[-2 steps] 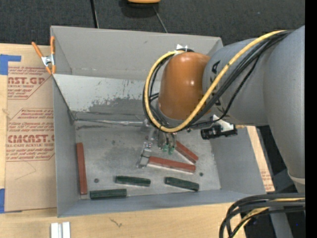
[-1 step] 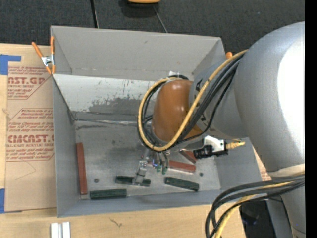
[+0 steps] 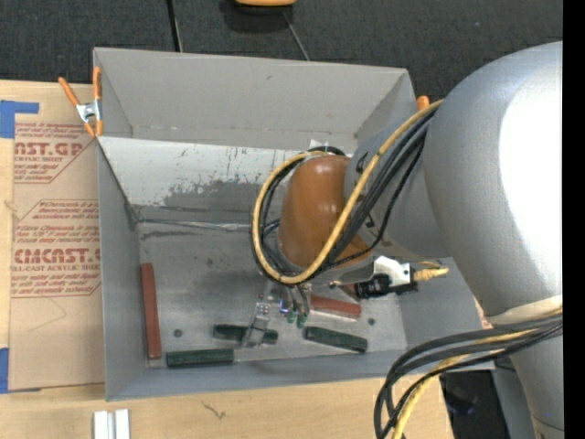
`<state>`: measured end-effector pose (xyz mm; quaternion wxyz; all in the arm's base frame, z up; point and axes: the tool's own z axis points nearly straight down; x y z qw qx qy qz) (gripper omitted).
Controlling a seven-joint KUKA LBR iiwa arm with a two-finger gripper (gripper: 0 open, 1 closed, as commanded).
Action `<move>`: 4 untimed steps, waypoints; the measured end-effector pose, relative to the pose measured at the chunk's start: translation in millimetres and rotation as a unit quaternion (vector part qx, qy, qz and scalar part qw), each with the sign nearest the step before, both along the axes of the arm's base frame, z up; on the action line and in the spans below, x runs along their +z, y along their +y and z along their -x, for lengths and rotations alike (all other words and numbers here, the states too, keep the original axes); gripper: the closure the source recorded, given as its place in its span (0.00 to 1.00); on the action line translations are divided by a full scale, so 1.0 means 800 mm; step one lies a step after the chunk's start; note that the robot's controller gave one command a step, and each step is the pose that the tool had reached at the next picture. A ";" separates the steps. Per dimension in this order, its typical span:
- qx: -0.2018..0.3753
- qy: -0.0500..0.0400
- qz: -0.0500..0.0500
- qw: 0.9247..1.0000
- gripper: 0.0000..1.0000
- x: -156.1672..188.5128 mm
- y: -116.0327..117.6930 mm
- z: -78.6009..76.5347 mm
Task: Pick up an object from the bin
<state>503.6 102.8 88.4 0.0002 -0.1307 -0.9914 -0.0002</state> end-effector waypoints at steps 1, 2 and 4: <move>0.055 0.003 0.001 0.998 0.00 -0.006 0.007 -0.017; 0.114 0.001 0.000 0.993 1.00 -0.020 0.038 0.026; 0.111 -0.001 0.000 0.994 1.00 0.151 -0.003 -0.017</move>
Offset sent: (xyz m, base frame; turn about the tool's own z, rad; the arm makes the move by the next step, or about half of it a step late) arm -0.0205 0.0300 -0.0151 -0.2295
